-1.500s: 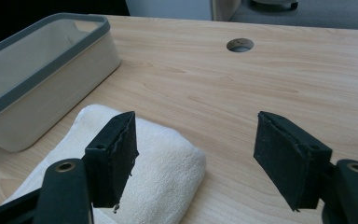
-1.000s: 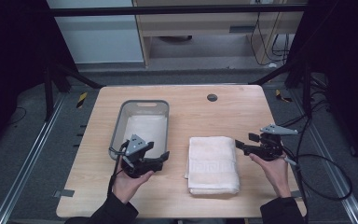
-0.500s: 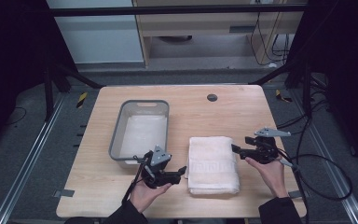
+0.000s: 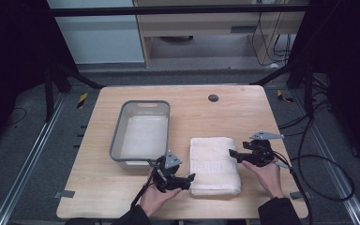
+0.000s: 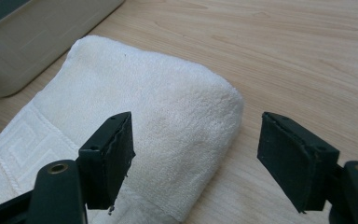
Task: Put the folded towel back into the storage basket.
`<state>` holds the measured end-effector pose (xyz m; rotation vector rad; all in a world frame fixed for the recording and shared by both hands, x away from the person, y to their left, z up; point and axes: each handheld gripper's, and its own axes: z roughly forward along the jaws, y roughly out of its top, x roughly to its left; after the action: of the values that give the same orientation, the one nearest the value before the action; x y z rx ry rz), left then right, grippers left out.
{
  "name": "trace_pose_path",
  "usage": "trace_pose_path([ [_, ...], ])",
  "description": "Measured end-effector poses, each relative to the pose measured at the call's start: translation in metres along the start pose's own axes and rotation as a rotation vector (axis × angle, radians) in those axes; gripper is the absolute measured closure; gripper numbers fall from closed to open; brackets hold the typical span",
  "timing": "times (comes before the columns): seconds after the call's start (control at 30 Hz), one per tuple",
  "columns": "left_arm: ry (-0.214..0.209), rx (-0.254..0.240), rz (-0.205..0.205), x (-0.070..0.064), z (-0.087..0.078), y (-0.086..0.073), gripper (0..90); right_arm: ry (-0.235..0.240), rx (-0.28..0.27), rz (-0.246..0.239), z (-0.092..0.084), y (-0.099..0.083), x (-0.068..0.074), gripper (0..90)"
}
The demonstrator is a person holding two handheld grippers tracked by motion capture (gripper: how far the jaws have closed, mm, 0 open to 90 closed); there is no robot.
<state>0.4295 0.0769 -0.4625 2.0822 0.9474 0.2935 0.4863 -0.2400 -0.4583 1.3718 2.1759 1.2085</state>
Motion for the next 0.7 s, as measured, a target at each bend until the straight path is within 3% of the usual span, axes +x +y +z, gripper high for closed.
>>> trace_pose_path([
  [0.57, -0.026, 0.054, -0.009, 0.002, 0.037, -0.004, 9.4, 0.010, 0.043, 0.024, 0.015, -0.007, 0.000, 25.5],
  [0.7, -0.046, 0.062, -0.011, 0.002, 0.040, -0.005, 8.5, 0.026, 0.049, 0.062, 0.017, -0.011, -0.003, 25.4],
])
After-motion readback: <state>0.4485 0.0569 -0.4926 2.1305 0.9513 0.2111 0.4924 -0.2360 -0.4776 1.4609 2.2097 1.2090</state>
